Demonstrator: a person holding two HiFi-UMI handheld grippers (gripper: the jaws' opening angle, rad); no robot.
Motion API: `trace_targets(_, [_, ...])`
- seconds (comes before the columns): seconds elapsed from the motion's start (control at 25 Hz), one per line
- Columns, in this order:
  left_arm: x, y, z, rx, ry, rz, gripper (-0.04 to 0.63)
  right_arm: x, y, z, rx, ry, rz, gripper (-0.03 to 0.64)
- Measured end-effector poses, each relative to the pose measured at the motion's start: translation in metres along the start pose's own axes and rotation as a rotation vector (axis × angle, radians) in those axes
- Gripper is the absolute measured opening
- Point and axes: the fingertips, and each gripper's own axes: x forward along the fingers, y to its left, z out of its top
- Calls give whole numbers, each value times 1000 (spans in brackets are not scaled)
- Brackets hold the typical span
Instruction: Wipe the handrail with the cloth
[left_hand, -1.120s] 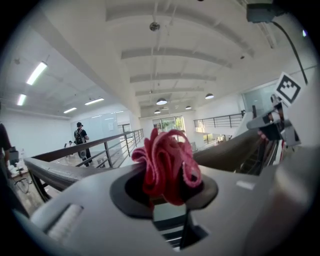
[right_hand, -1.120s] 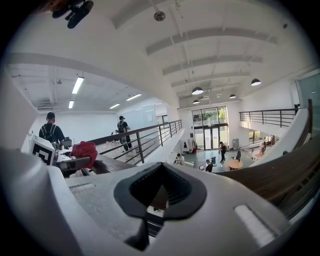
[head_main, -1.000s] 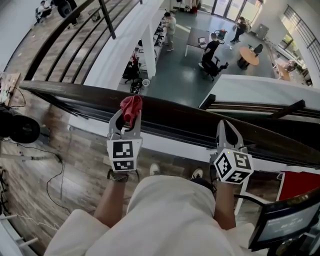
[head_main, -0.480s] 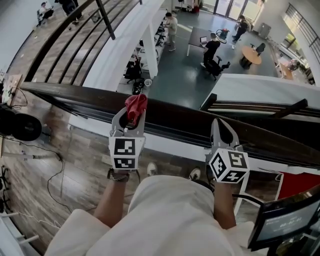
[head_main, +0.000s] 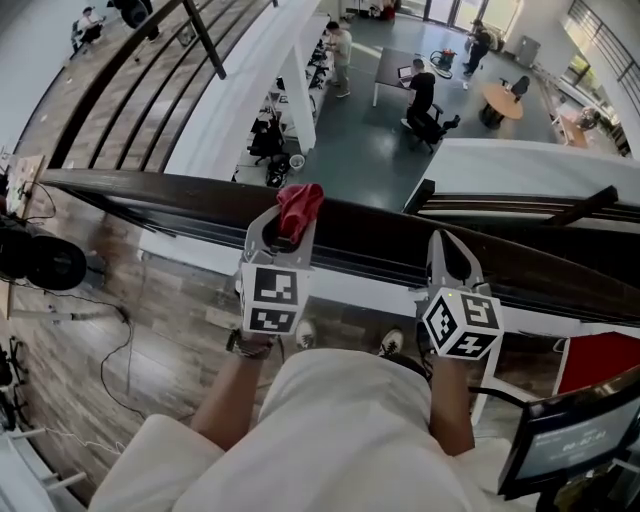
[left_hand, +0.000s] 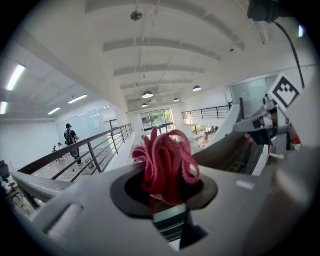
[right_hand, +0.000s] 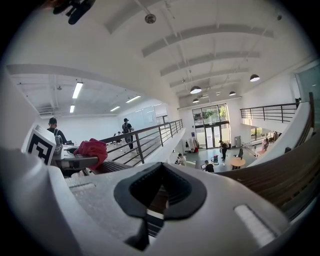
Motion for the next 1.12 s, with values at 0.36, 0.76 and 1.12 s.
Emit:
trace_targets(0.36, [9,-28,5,9,-7,-41,129,2,-2,-12,-10,51,-3,3])
trace_targets(0.76, [17,-48,15,-52,34,-129,129,3,1,-10,-1,34,25,3])
trace_targets(1.12, [23,-76,27,-99,6,-194,129,3,5,-12,6,22,53,3])
